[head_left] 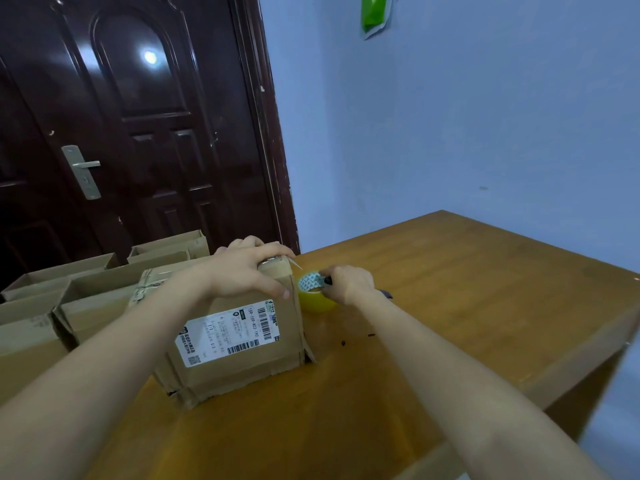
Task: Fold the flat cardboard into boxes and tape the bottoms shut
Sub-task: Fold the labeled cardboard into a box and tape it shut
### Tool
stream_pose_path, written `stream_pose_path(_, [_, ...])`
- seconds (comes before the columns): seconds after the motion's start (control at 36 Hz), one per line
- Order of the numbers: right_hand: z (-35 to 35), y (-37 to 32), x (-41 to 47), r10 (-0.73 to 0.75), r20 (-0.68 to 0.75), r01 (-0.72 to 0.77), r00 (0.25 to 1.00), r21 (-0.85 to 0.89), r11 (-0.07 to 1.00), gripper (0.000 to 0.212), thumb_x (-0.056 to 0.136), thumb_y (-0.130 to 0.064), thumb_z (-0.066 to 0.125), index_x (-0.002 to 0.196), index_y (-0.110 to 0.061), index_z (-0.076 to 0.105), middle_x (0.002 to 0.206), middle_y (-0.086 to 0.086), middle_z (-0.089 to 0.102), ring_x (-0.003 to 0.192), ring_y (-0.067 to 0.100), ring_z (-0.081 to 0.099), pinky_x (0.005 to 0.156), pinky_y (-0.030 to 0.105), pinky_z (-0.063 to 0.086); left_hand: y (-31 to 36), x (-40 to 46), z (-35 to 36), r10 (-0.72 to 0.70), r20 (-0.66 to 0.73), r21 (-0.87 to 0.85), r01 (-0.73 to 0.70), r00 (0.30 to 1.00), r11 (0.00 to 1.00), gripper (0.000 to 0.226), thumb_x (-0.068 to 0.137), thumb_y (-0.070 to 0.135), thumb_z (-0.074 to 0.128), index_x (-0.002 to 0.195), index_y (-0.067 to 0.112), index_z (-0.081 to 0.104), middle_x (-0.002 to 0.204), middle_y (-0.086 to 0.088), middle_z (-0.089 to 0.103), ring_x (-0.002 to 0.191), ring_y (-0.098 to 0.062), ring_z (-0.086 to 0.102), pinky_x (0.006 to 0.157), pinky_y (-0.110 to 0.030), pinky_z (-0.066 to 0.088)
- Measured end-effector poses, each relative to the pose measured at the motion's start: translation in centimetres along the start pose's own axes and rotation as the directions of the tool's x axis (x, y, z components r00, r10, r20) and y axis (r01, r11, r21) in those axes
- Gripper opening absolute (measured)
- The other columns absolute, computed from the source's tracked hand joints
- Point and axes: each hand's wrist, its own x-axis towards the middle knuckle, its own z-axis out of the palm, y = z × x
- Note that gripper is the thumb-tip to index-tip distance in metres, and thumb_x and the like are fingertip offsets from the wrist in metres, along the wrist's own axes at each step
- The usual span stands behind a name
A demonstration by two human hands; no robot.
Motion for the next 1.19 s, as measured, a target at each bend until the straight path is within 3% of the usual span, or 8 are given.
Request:
stream_pose_path(0.25, [3.1, -0.5, 1.2, -0.062, 0.138, 0.075, 0.989, -0.091, 0.993, 0.046, 0.098, -0.02, 0.044, 0.143, -0.028, 0.039, 0.145, 0.004, 0.042, 0.112, 0.026, 0.058, 0.078, 0.034, 0.049, -0.2, 0.0, -0.1, 0.004, -0.002, 0.006, -0.004, 1.0, 1.0, 0.082, 0.042, 0.075, 0.052, 0.122, 0.059, 0.042, 0.122, 0.006, 0.037, 0.118, -0.018, 0.029, 0.104, -0.04, 0.025])
stream_pose_path(0.53, [1.2, -1.2, -0.3, -0.049, 0.276, 0.086, 0.96, -0.122, 0.989, 0.034, 0.091, -0.031, 0.061, 0.118, -0.01, 0.058, 0.111, 0.006, 0.063, 0.092, 0.023, 0.06, 0.07, 0.03, 0.049, -0.4, 0.2, -0.1, -0.007, 0.001, 0.048, 0.007, 1.0, 0.999, 0.086, 0.041, 0.078, 0.05, 0.124, 0.059, 0.039, 0.128, 0.007, 0.038, 0.12, -0.019, 0.03, 0.105, -0.042, 0.025])
stream_pose_path(0.69, [-2.5, -1.4, -2.9, -0.076, 0.679, 0.204, 0.73, -0.111, 0.973, 0.037, 0.084, -0.044, 0.068, 0.072, -0.011, 0.058, 0.063, 0.004, 0.051, 0.053, 0.02, 0.045, 0.052, 0.028, 0.039, -0.3, 0.1, -0.2, -0.011, 0.023, 0.079, 0.009, 1.0, 0.997, 0.086, 0.042, 0.079, 0.047, 0.126, 0.059, 0.037, 0.124, 0.005, 0.038, 0.121, -0.02, 0.03, 0.105, -0.042, 0.026])
stream_pose_path(0.81, [-4.2, -1.3, -3.9, -0.13, 0.788, 0.104, 0.601, 0.084, 0.991, 0.024, 0.091, -0.033, 0.062, 0.092, -0.01, 0.069, 0.063, 0.007, 0.056, 0.042, 0.012, 0.029, 0.044, 0.022, 0.029, -0.3, 0.1, -0.3, -0.016, 0.033, 0.107, 0.013, 0.999, 0.994, 0.095, 0.043, 0.081, 0.046, 0.133, 0.058, 0.03, 0.13, 0.004, 0.037, 0.126, -0.022, 0.03, 0.108, -0.044, 0.026])
stream_pose_path(0.89, [-5.3, -1.2, -3.7, -0.167, 0.578, 0.025, 0.799, 0.245, 0.969, 0.022, 0.085, -0.022, 0.062, 0.097, -0.007, 0.072, 0.1, 0.015, 0.072, 0.043, 0.013, 0.034, 0.042, 0.023, 0.034, -0.3, 0.0, -0.3, -0.022, 0.036, 0.136, 0.017, 0.999, 0.991, 0.108, 0.044, 0.082, 0.046, 0.143, 0.055, 0.012, 0.144, 0.0, 0.033, 0.135, -0.025, 0.027, 0.111, -0.046, 0.025])
stream_pose_path(0.97, [-6.8, -1.6, -3.3, -0.12, 0.194, 0.015, 0.974, 0.473, 0.881, 0.022, 0.091, -0.018, 0.052, 0.093, -0.004, 0.069, 0.077, 0.007, 0.072, 0.042, 0.01, 0.039, 0.043, 0.023, 0.035, -0.4, 0.1, -0.2, -0.026, 0.019, 0.13, 0.023, 0.999, 0.991, 0.123, 0.044, 0.084, 0.051, 0.145, 0.049, -0.01, 0.158, -0.008, 0.016, 0.145, -0.026, 0.012, 0.115, -0.051, 0.017])
stream_pose_path(1.08, [-8.7, -3.7, -2.8, -0.002, -0.091, 0.064, 0.996, 0.686, 0.724, 0.023, 0.094, -0.019, 0.05, 0.086, -0.007, 0.069, 0.063, 0.0, 0.056, 0.05, 0.008, 0.044, 0.048, 0.019, 0.032, -0.4, -0.4, -0.3, -0.003, -0.058, 0.092, 0.008, 0.998, 0.996, 0.136, 0.038, 0.096, 0.046, 0.147, 0.042, -0.014, 0.16, -0.007, -0.005, 0.147, -0.021, -0.007, 0.118, -0.051, 0.008])
stream_pose_path(1.19, [-9.5, -6.4, -1.8, 0.043, -0.206, 0.121, 0.978, 0.718, 0.686, 0.019, 0.088, -0.014, 0.051, 0.08, -0.002, 0.064, 0.06, 0.001, 0.047, 0.059, 0.019, 0.045, 0.06, 0.029, 0.037, -0.7, -1.9, -1.1, 0.079, -0.347, -0.066, -0.108, 0.935, 0.992, 0.106, 0.06, 0.085, 0.041, 0.149, 0.027, 0.029, 0.157, 0.002, 0.022, 0.145, -0.013, 0.018, 0.116, -0.034, 0.017])
